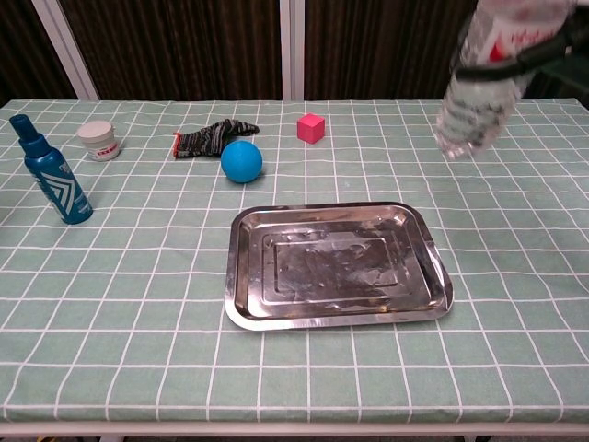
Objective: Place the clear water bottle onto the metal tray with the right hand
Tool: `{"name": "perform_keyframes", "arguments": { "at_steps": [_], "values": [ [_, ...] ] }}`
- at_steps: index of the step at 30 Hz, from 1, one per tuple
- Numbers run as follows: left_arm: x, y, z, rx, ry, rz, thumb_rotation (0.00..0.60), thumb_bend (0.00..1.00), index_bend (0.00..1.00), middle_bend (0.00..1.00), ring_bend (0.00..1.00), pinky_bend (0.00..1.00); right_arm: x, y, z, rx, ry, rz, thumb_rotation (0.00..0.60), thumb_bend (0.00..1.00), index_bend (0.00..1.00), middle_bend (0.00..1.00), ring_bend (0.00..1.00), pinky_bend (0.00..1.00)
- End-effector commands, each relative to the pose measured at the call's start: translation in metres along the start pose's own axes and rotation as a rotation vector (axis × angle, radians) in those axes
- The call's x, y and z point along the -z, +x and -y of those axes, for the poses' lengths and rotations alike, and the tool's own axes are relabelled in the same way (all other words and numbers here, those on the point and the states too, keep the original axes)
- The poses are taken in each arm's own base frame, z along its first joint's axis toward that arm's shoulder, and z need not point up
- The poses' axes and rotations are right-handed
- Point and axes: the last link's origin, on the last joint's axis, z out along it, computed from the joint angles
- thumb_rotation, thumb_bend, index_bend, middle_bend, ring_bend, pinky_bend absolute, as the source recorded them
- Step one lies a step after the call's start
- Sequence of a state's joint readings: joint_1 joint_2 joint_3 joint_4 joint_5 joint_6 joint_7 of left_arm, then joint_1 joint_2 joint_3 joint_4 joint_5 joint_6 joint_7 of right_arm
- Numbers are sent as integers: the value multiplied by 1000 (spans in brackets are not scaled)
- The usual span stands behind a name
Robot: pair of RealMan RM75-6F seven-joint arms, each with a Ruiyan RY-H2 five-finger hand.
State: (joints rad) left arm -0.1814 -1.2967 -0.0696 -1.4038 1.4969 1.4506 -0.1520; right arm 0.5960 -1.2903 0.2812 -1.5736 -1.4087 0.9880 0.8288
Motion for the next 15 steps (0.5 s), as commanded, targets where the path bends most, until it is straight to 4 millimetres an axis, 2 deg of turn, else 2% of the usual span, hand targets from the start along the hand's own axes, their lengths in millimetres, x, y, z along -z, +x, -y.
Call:
{"name": "perform_keyframes", "arguments": {
  "at_steps": [1, 4, 6, 7, 8, 10, 12, 15],
  "values": [
    [1, -1, 1, -1, 2, 4, 600, 240, 162, 180, 87, 190, 18, -2, 29, -16, 97, -35, 600, 113, 780, 573, 346, 360],
    [3, -2, 2, 0, 6, 10, 600, 240, 163, 180, 87, 190, 24, -10, -40, -59, -180, 8, 600, 113, 779, 573, 344, 359],
    [3, -2, 2, 1, 7, 12, 600, 240, 162, 180, 87, 190, 30, -21, -74, -56, -298, 43, 600, 113, 779, 572, 342, 358],
    [4, -3, 2, 1, 7, 12, 600, 240, 162, 180, 87, 190, 31, -25, -80, -53, -312, 58, 600, 113, 779, 572, 341, 358],
    [4, -3, 2, 1, 8, 12, 600, 240, 162, 180, 87, 190, 31, -28, -80, -48, -303, 66, 600, 113, 779, 572, 340, 358],
    [4, -3, 2, 0, 9, 14, 600, 240, 162, 180, 87, 190, 27, -28, -68, -30, -233, 62, 600, 112, 779, 573, 340, 358],
    [3, -3, 1, 1, 6, 12, 600, 240, 163, 180, 87, 190, 23, -23, -51, -19, -160, 51, 600, 113, 779, 573, 341, 358],
    [1, -3, 0, 6, 2, 7, 600, 239, 162, 180, 87, 190, 25, -15, -36, -8, -113, 34, 600, 112, 780, 574, 343, 358]
  ]
}}
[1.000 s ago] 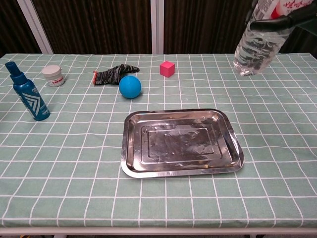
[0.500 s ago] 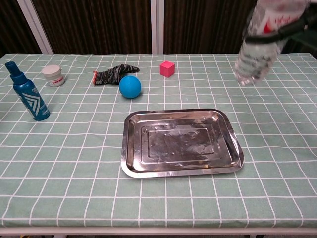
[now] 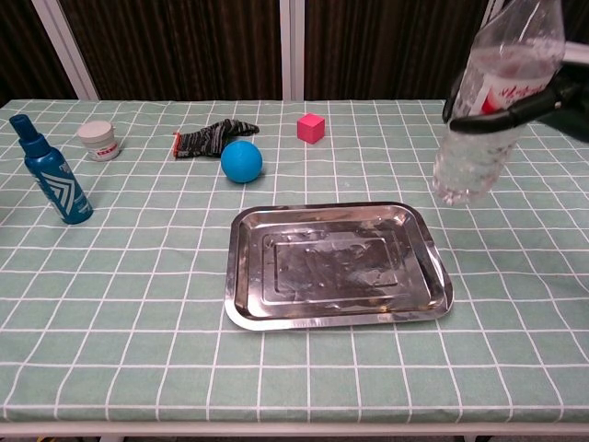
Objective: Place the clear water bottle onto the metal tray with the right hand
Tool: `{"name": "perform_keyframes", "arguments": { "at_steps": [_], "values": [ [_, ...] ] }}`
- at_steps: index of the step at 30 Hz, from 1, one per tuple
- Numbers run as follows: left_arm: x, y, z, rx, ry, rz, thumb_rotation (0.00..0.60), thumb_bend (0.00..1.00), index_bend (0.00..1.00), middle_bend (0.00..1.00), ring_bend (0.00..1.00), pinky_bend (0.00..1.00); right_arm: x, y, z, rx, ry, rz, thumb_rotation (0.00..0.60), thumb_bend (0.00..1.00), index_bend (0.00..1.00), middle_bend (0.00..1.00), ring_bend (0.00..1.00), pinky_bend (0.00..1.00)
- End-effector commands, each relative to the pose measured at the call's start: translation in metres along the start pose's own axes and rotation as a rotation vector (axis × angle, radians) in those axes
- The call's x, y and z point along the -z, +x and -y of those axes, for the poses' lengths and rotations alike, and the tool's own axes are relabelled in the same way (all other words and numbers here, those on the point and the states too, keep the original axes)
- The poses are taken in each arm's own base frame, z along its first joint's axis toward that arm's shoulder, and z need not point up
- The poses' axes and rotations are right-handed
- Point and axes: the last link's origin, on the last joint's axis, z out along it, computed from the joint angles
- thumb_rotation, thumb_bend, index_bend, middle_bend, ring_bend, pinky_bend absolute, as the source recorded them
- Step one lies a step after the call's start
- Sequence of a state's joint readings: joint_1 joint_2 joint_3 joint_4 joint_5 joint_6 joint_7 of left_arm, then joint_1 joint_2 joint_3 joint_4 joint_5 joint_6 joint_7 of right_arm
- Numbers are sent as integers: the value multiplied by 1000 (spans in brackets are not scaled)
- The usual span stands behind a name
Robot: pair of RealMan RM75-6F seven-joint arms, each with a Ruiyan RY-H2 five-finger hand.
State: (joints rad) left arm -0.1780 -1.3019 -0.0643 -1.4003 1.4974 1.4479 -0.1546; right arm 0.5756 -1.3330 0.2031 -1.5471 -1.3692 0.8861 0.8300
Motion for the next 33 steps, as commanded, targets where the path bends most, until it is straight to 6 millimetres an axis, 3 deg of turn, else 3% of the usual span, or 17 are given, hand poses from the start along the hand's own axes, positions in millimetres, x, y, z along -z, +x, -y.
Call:
{"name": "perform_keyframes", "arguments": {
  "at_steps": [1, 5, 9, 11, 14, 21, 23, 26, 30, 33],
  "values": [
    [-1, 0, -1, 3, -1, -3, 600, 239, 163, 180, 87, 190, 9, 11, 6, 28, 65, -54, 600, 112, 780, 574, 344, 358],
    [0, -1, 1, 0, 4, 2, 600, 239, 162, 180, 87, 190, -6, -4, 16, -5, 69, -14, 600, 113, 779, 575, 343, 358],
    [1, -4, 2, -5, 13, 16, 600, 240, 162, 180, 87, 190, -45, -55, 51, -25, 127, 125, 600, 112, 780, 575, 343, 359],
    [1, -5, 1, -3, 13, 17, 600, 239, 162, 180, 87, 190, -51, -69, 62, -22, 148, 157, 600, 113, 780, 574, 344, 359],
    [0, -5, 0, 2, 12, 12, 600, 239, 163, 180, 87, 190, -40, -57, 58, 26, 157, 101, 600, 113, 780, 574, 344, 359],
    [0, -10, 4, 15, 13, 29, 600, 240, 162, 180, 87, 191, 28, 41, 10, 74, 16, -143, 600, 113, 780, 574, 342, 359],
    [0, -12, 3, 17, 10, 32, 600, 240, 162, 180, 87, 190, 38, 52, 6, 73, 5, -172, 600, 113, 780, 575, 341, 360],
    [-1, -13, 2, 21, 7, 30, 600, 240, 162, 180, 87, 190, 31, 38, 6, 54, 7, -117, 600, 113, 780, 575, 341, 360],
    [0, -11, 3, 10, 8, 22, 600, 239, 163, 180, 87, 190, -7, -17, 24, 11, 60, 37, 600, 112, 780, 575, 341, 360],
    [0, -7, 4, 9, 13, 14, 600, 239, 163, 180, 87, 190, -9, -22, 30, 29, 89, 29, 600, 113, 780, 574, 342, 360]
  ]
}}
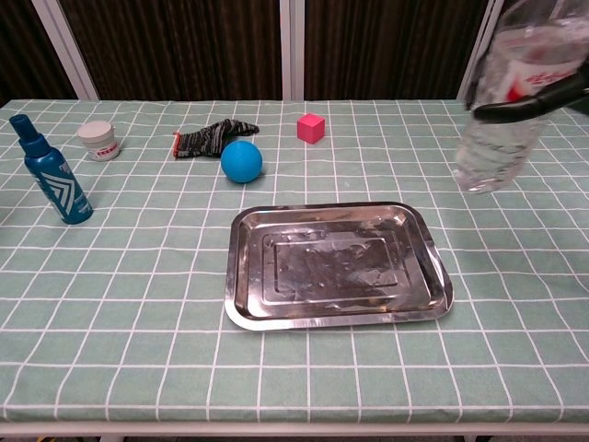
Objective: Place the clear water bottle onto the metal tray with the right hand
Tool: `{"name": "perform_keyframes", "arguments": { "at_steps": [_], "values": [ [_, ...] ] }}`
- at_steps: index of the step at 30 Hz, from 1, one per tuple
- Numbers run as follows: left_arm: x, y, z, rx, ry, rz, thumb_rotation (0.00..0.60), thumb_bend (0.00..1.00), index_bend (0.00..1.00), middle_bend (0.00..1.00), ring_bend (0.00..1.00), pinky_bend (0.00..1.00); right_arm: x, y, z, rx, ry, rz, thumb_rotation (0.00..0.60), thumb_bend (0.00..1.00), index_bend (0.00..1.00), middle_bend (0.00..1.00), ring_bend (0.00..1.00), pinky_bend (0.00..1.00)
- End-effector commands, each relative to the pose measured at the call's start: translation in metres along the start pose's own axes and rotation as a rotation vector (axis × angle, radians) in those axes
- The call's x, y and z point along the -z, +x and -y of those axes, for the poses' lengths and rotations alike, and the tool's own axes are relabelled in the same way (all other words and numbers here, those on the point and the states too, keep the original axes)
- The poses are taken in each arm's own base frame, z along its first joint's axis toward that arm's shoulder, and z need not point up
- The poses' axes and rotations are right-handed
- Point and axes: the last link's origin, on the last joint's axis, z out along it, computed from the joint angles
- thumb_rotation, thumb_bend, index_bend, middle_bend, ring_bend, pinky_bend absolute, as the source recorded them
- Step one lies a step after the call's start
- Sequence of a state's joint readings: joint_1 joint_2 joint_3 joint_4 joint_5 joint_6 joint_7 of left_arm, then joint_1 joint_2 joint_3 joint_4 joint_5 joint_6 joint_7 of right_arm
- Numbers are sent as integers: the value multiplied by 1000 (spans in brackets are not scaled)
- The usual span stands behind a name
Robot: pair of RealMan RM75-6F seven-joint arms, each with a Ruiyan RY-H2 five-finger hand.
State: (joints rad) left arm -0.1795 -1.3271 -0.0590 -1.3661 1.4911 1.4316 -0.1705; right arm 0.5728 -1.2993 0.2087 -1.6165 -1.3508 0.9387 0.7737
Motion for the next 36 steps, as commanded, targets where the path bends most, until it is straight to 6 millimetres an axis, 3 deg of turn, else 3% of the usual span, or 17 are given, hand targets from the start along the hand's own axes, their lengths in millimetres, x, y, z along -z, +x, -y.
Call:
{"name": "perform_keyframes", "arguments": {
  "at_steps": [1, 4, 7, 10, 14, 19, 24, 29, 32, 34, 36],
  "values": [
    [0, 2, 1, 5, 5, -8, 600, 240, 163, 180, 87, 190, -9, -16, 11, 35, 47, 27, 600, 113, 780, 574, 343, 360],
    [0, 2, 2, 12, 7, -8, 600, 240, 162, 180, 87, 190, 12, 24, -2, 65, 4, -95, 600, 112, 780, 574, 342, 359],
    [3, 0, 3, 15, 4, 6, 600, 240, 163, 180, 87, 190, 21, 35, -8, 55, -21, -123, 600, 112, 780, 575, 339, 360],
    [4, 1, 2, 9, -2, 6, 600, 240, 163, 180, 87, 190, 8, 2, -4, 43, -7, -12, 600, 112, 780, 575, 339, 360],
    [5, 4, 2, 0, 6, -7, 600, 240, 162, 180, 87, 190, -26, -57, 6, 31, 27, 138, 600, 112, 780, 575, 340, 360],
    [7, 5, 4, -4, 17, -5, 600, 240, 162, 180, 87, 190, -44, -100, 6, 9, 33, 200, 600, 112, 780, 575, 340, 360],
    [7, 2, 6, -4, 18, 4, 600, 240, 162, 180, 87, 190, -49, -117, 0, -2, 21, 219, 600, 107, 780, 574, 339, 358],
    [6, 1, 10, 2, 25, 4, 600, 241, 162, 180, 87, 190, -51, -121, -8, -6, -3, 230, 600, 97, 780, 572, 337, 353],
    [7, 2, 12, 4, 30, 0, 600, 240, 163, 180, 87, 190, -52, -123, -13, -3, -16, 251, 600, 40, 738, 535, 305, 324],
    [7, 2, 13, 4, 31, 0, 600, 240, 162, 180, 87, 190, -50, -122, -15, 17, -16, 278, 600, 4, 595, 444, 211, 257],
    [7, 2, 13, 5, 29, -1, 600, 240, 162, 180, 87, 190, -48, -120, -16, 49, -14, 312, 600, 0, 389, 320, 95, 164]
  ]
}}
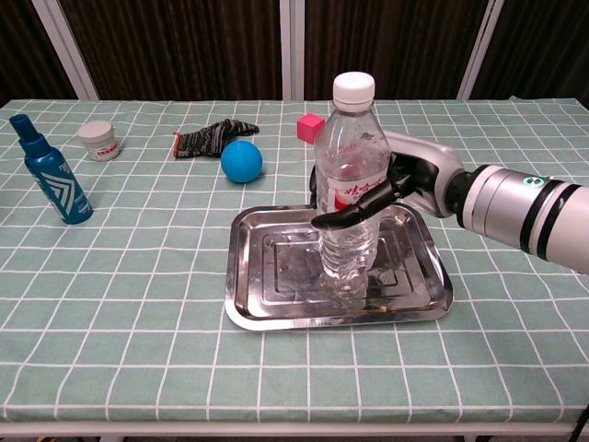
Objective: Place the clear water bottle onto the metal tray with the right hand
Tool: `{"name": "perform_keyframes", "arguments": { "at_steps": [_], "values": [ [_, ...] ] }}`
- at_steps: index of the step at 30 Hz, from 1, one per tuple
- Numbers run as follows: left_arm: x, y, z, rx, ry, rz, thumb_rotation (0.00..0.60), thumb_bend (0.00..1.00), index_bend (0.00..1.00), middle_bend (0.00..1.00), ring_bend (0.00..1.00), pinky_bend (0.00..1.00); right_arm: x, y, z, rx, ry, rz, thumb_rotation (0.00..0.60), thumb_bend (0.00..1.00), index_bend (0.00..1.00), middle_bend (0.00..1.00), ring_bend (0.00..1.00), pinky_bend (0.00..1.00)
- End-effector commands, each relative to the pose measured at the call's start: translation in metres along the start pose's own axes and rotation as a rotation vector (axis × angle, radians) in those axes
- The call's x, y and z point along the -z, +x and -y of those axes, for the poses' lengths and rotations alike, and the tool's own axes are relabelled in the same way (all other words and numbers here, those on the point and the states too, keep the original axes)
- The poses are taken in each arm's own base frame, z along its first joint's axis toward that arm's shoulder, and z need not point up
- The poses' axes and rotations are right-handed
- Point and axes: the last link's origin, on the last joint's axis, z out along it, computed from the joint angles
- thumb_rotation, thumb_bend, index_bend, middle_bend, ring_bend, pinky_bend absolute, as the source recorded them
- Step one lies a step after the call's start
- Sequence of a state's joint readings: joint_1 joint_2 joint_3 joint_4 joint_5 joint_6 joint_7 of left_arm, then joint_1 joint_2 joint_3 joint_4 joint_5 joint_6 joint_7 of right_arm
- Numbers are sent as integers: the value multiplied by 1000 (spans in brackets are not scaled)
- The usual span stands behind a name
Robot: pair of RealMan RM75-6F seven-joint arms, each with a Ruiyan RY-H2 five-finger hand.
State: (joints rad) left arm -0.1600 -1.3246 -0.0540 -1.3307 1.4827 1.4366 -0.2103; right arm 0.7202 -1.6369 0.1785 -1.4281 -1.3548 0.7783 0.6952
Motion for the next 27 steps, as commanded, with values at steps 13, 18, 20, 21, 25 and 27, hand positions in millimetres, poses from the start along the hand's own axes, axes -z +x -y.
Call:
{"name": "perform_keyframes", "arguments": {
  "at_steps": [13, 18, 20, 21, 25, 27],
  "values": [
    [1, 0, -5, 3, -18, -2, 600, 241, 162, 180, 87, 190, 48, 45, 4, 190, -26, 63, 600, 0, 0, 0, 0, 0],
    [1, 3, -7, -3, -21, -10, 600, 240, 163, 180, 87, 190, 105, 93, 3, 442, -165, 49, 600, 0, 0, 0, 0, 0],
    [2, 4, -7, -4, -17, -10, 600, 241, 162, 180, 87, 190, 137, 117, -6, 615, -263, -12, 600, 0, 0, 0, 0, 0],
    [2, 4, -7, -6, -16, -10, 600, 241, 162, 180, 87, 190, 151, 126, -10, 696, -311, -51, 600, 0, 0, 0, 0, 0],
    [1, 5, -10, -17, -19, -7, 600, 241, 162, 180, 87, 190, 196, 134, -29, 957, -484, -284, 600, 0, 0, 0, 0, 0],
    [0, 6, -11, -21, -21, -7, 600, 241, 163, 180, 87, 190, 209, 130, -38, 1037, -525, -403, 600, 0, 0, 0, 0, 0]
  ]
}}
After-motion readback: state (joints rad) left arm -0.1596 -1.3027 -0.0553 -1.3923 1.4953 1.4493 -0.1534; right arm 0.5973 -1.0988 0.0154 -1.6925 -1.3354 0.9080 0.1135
